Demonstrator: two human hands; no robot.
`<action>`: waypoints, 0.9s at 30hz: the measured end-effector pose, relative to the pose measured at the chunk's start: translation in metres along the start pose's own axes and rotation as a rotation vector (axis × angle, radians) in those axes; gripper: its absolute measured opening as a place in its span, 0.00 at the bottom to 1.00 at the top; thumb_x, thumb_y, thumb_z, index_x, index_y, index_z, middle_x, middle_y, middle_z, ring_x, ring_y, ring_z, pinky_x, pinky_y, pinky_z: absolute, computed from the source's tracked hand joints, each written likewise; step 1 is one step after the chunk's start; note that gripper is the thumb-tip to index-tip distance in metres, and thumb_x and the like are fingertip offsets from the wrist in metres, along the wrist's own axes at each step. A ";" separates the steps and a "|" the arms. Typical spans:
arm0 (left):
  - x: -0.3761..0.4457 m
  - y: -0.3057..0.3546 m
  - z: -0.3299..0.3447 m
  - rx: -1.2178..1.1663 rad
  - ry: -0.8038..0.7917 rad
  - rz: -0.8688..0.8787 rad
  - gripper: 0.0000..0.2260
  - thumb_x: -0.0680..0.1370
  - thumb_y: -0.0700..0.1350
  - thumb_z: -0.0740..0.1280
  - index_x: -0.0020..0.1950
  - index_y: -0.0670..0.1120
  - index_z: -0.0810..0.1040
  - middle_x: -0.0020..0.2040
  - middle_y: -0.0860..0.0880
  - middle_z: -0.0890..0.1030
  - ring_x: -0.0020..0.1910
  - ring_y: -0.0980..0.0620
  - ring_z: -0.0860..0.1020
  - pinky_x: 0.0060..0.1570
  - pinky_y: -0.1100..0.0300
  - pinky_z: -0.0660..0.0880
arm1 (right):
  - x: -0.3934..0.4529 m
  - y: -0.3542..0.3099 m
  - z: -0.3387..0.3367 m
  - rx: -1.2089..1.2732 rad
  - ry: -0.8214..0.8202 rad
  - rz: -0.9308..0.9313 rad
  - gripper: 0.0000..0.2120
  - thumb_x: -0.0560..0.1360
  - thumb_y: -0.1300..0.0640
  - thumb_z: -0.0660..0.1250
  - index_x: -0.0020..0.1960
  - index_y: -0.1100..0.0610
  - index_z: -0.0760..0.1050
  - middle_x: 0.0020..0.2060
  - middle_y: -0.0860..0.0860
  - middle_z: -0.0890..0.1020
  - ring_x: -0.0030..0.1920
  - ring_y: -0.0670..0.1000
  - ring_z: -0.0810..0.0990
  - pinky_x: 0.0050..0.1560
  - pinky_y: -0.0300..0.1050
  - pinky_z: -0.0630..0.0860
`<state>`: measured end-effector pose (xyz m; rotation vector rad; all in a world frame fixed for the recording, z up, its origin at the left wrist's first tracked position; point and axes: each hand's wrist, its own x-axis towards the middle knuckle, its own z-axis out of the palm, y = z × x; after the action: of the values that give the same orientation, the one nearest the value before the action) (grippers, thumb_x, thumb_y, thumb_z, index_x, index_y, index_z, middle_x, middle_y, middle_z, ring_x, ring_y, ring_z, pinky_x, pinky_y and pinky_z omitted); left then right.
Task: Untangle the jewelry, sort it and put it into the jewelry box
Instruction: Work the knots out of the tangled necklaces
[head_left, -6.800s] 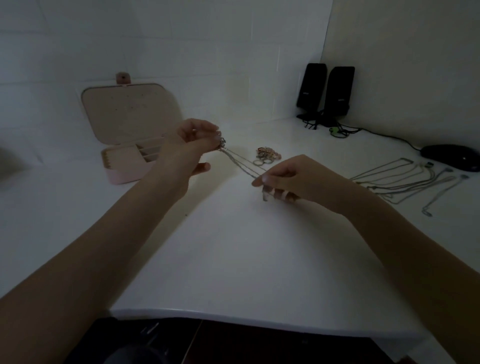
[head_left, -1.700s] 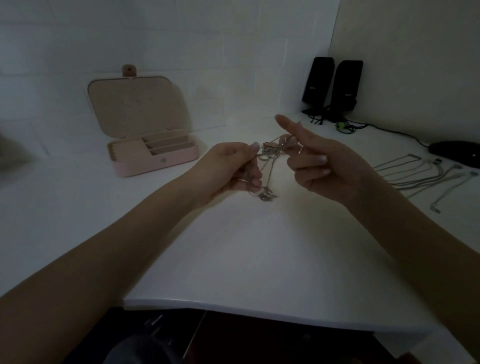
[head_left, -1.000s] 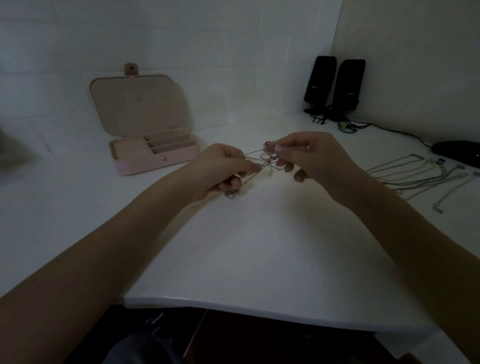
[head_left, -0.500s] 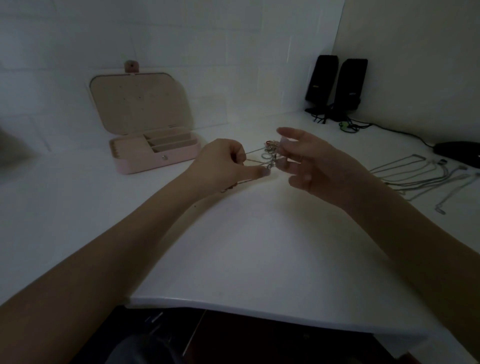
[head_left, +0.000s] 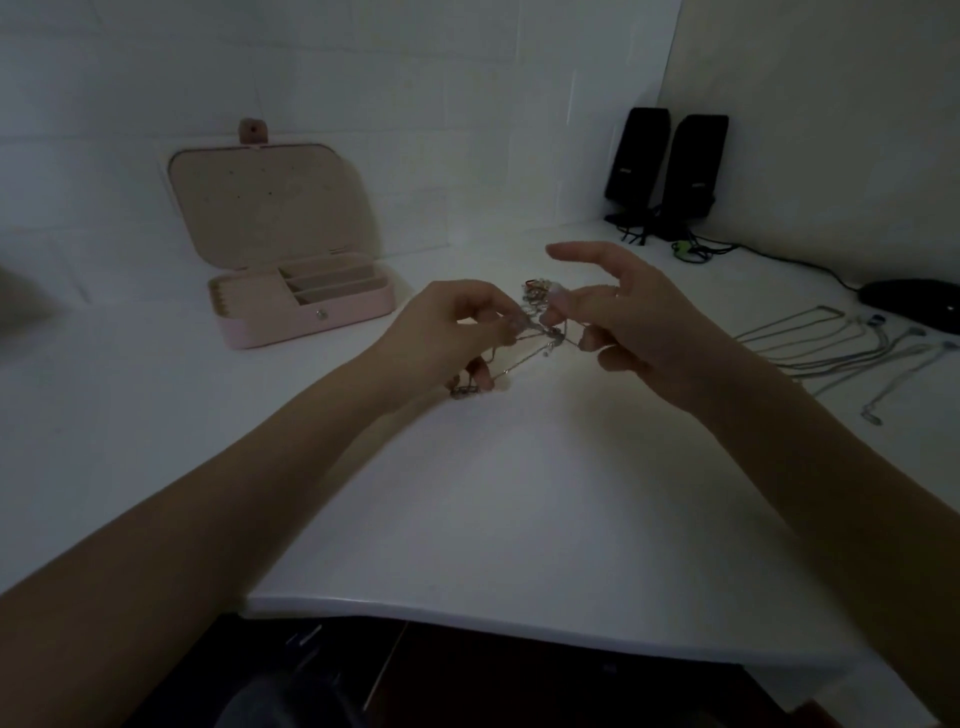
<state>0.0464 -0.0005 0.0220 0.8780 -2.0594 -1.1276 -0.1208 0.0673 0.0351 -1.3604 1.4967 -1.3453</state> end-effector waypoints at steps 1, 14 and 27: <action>-0.001 0.002 0.001 -0.025 -0.029 -0.017 0.05 0.77 0.40 0.66 0.49 0.45 0.81 0.41 0.52 0.80 0.23 0.55 0.77 0.21 0.68 0.65 | 0.001 0.001 0.001 0.046 0.002 0.002 0.20 0.74 0.56 0.69 0.65 0.48 0.70 0.34 0.48 0.83 0.24 0.43 0.71 0.23 0.35 0.60; -0.001 0.002 -0.002 -0.206 -0.178 -0.148 0.08 0.75 0.47 0.69 0.48 0.44 0.83 0.23 0.53 0.59 0.22 0.55 0.56 0.22 0.64 0.52 | -0.001 -0.003 0.004 0.227 -0.136 0.079 0.19 0.78 0.58 0.64 0.67 0.50 0.67 0.54 0.47 0.83 0.21 0.42 0.58 0.19 0.33 0.57; 0.003 -0.003 -0.002 -0.288 -0.086 -0.198 0.08 0.78 0.43 0.64 0.41 0.46 0.81 0.26 0.52 0.58 0.20 0.56 0.54 0.20 0.67 0.51 | 0.000 0.002 -0.001 0.148 -0.162 -0.016 0.26 0.78 0.67 0.61 0.70 0.46 0.65 0.56 0.50 0.82 0.19 0.42 0.64 0.18 0.33 0.60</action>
<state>0.0464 -0.0051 0.0209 0.9157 -1.8436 -1.5488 -0.1221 0.0677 0.0333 -1.3543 1.2568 -1.2962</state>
